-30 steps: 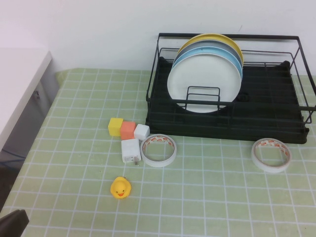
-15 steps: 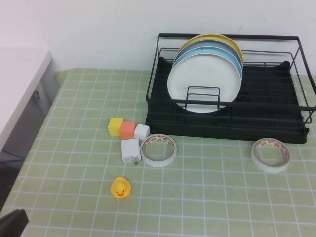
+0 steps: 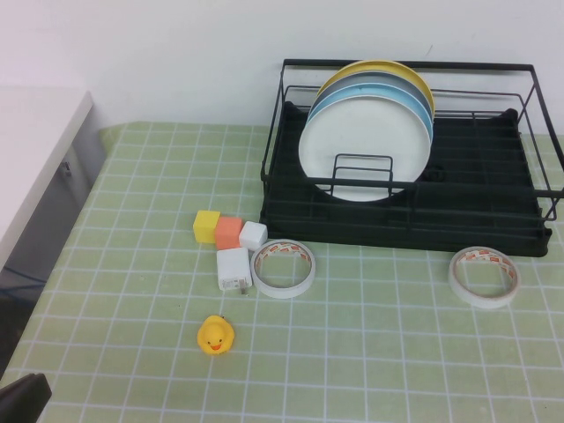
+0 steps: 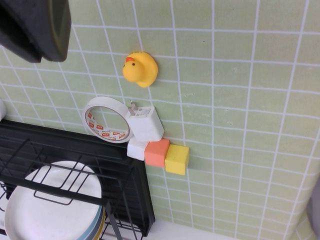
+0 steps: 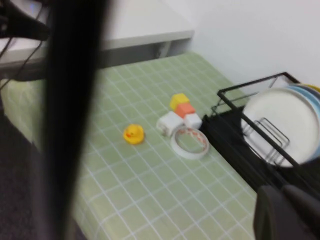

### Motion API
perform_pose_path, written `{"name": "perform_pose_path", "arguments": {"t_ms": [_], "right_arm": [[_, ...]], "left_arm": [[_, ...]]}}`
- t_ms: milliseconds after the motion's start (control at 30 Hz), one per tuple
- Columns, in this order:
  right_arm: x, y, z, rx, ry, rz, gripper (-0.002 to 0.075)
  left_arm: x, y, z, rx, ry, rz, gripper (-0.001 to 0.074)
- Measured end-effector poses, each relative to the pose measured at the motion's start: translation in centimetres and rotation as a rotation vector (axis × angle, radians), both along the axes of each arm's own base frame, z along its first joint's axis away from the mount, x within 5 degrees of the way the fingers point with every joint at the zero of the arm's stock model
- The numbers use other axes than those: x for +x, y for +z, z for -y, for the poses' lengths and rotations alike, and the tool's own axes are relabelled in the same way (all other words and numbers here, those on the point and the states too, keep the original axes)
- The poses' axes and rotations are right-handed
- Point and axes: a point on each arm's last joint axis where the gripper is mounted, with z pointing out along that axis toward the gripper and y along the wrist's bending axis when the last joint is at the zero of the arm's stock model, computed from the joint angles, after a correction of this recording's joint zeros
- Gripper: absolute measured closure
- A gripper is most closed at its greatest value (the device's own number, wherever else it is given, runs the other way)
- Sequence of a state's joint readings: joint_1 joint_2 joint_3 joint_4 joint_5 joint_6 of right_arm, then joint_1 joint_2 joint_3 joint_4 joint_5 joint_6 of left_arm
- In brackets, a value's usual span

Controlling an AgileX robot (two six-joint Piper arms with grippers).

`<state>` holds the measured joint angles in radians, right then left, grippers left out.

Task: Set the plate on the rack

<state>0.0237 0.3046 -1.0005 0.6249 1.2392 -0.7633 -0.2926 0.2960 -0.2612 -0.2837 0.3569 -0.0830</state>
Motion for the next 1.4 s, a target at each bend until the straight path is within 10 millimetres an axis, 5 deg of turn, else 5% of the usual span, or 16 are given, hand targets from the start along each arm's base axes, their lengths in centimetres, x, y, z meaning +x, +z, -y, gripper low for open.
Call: {"name": "perform_pose_path", "arguments": {"t_ms": [200, 400, 633, 800, 967, 1167, 1400], "right_arm": [[1.2, -1.3, 0.6, -0.032, -0.082, -0.037, 0.0714], [6.2, -3.9, 1.7, 0.115, -0.282, 0.111, 0.0714], [10.2, -9.7, 3.4, 0.193, -0.505, 0.21, 0.0714], [9.8, -14.8, 4.4, 0.128, -0.614, 0.148, 0.0714], [8.8, -18.9, 5.8, 0.273, -0.829, 0.096, 0.0714], [8.3, -22.1, 6.4, 0.295, -0.94, 0.087, 0.0714], [8.3, -22.8, 6.0, 0.202, -0.881, 0.069, 0.0714]], "left_arm": [[0.0, 0.0, 0.0, 0.001, -0.001, -0.002, 0.0736], [-0.1, -0.1, 0.0, 0.011, -0.007, -0.013, 0.0736], [-0.1, -0.1, 0.0, 0.011, -0.007, -0.013, 0.0736], [-0.1, -0.2, 0.0, 0.016, -0.009, -0.014, 0.0736], [-0.1, -0.2, 0.0, 0.016, -0.009, -0.013, 0.0736], [-0.1, -0.2, 0.0, 0.016, -0.009, -0.013, 0.0736], [-0.1, -0.2, 0.0, 0.016, -0.009, -0.013, 0.0736]]}}
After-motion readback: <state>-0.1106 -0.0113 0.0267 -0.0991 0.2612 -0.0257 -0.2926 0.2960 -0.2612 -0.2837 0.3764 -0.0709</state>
